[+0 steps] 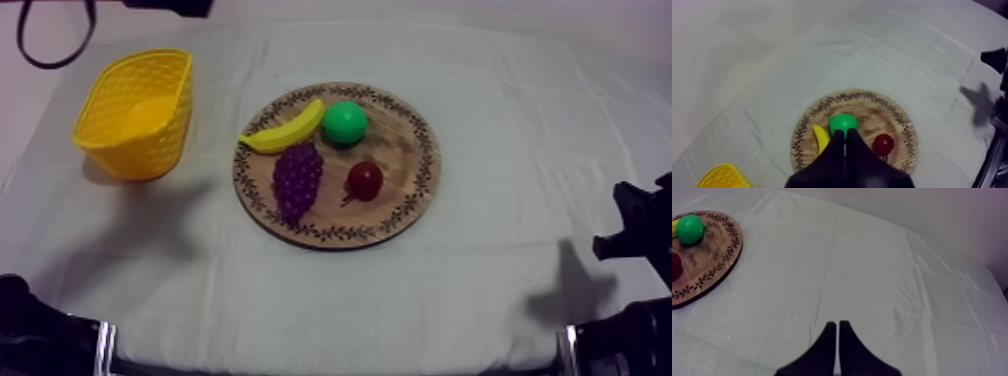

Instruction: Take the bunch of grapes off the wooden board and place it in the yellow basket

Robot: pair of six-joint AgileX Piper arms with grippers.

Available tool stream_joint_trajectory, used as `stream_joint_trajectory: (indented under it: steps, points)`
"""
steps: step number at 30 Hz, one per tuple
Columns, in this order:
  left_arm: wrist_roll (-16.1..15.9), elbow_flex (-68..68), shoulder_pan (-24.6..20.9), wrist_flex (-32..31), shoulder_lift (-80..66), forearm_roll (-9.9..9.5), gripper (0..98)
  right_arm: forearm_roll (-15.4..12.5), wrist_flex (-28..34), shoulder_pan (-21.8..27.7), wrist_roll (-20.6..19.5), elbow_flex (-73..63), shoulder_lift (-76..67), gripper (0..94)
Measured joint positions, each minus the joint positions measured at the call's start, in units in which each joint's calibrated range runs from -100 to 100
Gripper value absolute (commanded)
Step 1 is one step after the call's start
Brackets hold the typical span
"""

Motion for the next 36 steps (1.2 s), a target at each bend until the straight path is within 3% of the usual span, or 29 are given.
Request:
stream_joint_trajectory:
  steps: [15, 25, 29, 36]
  points:
    - [-0.12, -3.57, 1.13, 6.67, 19.78, 3.94, 0.0, 0.00, 0.00, 0.00, 0.00, 0.00, 0.00, 0.3]
    - [1.63, -2.77, 0.30, 9.69, 26.67, 4.48, 0.0, 0.00, 0.00, 0.00, 0.00, 0.00, 0.00, 0.3]
    - [5.16, -1.64, 0.25, 9.93, 27.07, 3.87, 0.0, 0.00, 0.00, 0.00, 0.00, 0.00, 0.00, 0.3]
    - [16.05, -2.57, -0.83, 17.01, 27.92, 2.98, 0.0, 0.00, 0.00, 0.00, 0.00, 0.00, 0.00, 0.3]
